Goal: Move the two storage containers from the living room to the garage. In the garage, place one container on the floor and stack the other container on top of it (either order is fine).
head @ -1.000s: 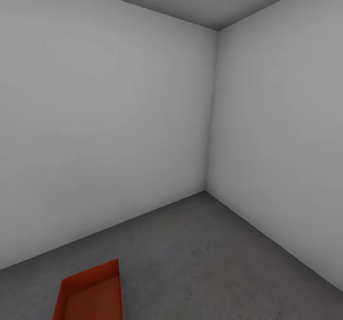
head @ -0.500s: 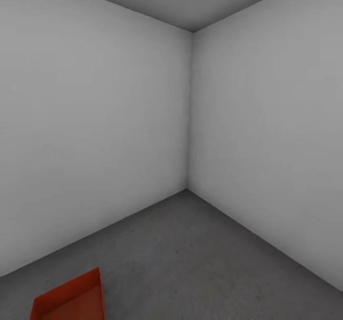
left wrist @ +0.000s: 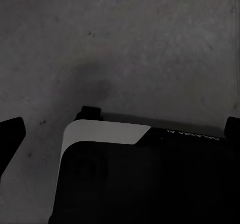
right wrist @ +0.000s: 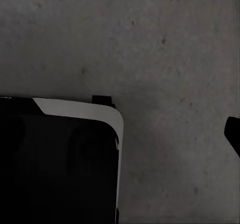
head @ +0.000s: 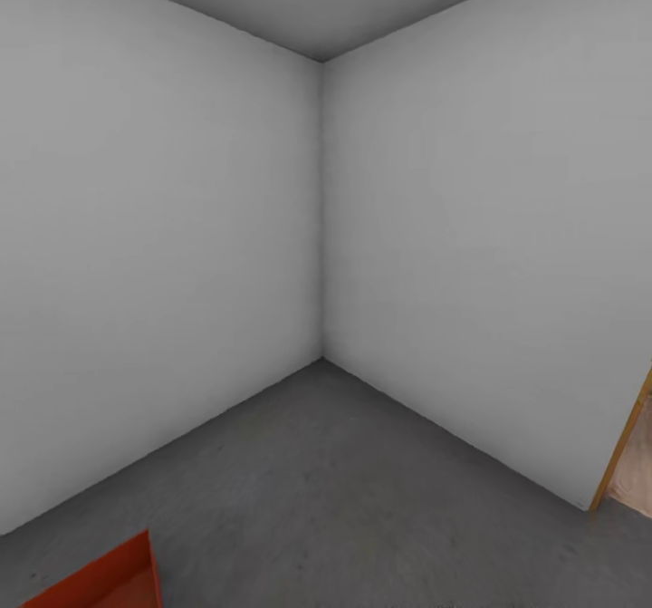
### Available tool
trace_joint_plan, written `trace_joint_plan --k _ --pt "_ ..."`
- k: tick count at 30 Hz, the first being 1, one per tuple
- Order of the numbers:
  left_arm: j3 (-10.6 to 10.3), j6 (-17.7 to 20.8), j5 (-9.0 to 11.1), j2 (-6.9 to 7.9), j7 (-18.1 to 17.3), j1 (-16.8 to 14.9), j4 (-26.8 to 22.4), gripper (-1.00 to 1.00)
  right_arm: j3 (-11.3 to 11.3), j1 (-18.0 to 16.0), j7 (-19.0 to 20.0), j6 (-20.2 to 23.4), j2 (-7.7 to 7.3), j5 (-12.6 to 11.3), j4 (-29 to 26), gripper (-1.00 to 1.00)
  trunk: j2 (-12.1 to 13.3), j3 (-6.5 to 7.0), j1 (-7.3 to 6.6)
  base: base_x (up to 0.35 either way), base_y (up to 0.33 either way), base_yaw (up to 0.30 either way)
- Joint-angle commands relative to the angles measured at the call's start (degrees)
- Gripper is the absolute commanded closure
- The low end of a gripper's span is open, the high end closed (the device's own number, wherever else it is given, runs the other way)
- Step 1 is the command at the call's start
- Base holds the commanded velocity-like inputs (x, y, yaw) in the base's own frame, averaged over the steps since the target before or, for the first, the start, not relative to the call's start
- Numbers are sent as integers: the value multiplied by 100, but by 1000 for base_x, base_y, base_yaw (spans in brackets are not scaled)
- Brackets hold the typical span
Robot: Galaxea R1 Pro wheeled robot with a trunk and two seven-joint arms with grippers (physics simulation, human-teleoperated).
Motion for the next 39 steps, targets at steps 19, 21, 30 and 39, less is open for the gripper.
trace_joint_plan --k 19,21,30,39 --pt "-47 2 52 -1 26 -3 0 -100 43 -9 -6 -29 4 -21 18 -100 -6 -8 1 0 0 -282" --pt "-47 2 53 -1 26 -3 0 -100 45 -9 -6 -29 4 -21 18 -100 -6 -8 1 0 0 -282" --pt "-43 7 81 -3 49 -3 -8 -100 47 -9 -6 -29 4 -21 18 -100 -6 -8 1 0 0 -282" --pt "-39 10 535 -2 40 -3 -9 -100 43 -9 -7 -29 4 -22 18 -100 -6 -8 1 0 0 -282"
